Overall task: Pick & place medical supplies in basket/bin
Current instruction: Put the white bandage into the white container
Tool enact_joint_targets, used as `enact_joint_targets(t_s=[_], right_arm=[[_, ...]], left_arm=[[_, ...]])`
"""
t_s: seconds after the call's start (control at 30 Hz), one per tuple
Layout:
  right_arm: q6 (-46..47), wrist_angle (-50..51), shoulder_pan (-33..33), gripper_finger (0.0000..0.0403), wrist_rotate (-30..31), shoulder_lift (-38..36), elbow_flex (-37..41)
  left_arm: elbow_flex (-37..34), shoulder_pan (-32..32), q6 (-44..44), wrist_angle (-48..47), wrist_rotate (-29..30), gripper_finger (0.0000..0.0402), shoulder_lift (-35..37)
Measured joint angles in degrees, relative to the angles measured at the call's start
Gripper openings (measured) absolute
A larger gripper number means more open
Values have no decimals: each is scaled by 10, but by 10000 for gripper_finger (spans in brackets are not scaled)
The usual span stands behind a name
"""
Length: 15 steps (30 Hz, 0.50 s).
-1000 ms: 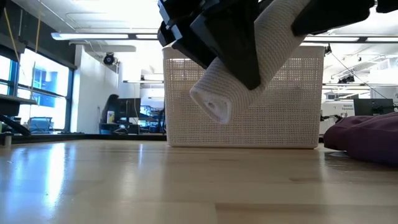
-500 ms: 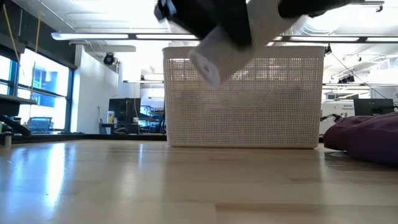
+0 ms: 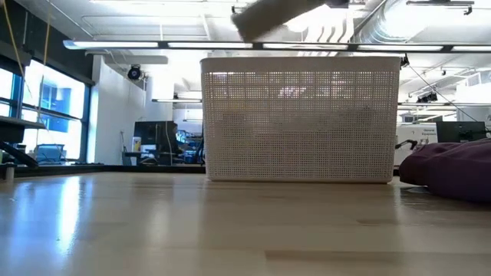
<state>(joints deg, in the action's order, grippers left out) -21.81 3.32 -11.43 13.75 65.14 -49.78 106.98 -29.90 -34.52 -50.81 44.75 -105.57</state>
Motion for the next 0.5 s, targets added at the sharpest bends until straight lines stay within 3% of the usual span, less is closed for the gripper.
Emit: enact_joint_targets(t_s=[0.17, 0.33, 0.5], right_arm=[[-1, -61, 89, 121, -46, -64, 0], [51, -84, 232, 121, -129, -79, -1], [127, -83, 376, 122, -251, -34, -5]], left_arm=[[0, -29, 24, -10, 121, 376, 41], [-5, -61, 6, -37, 255, 345, 48], [-85, -60, -77, -35, 251, 317, 45]])
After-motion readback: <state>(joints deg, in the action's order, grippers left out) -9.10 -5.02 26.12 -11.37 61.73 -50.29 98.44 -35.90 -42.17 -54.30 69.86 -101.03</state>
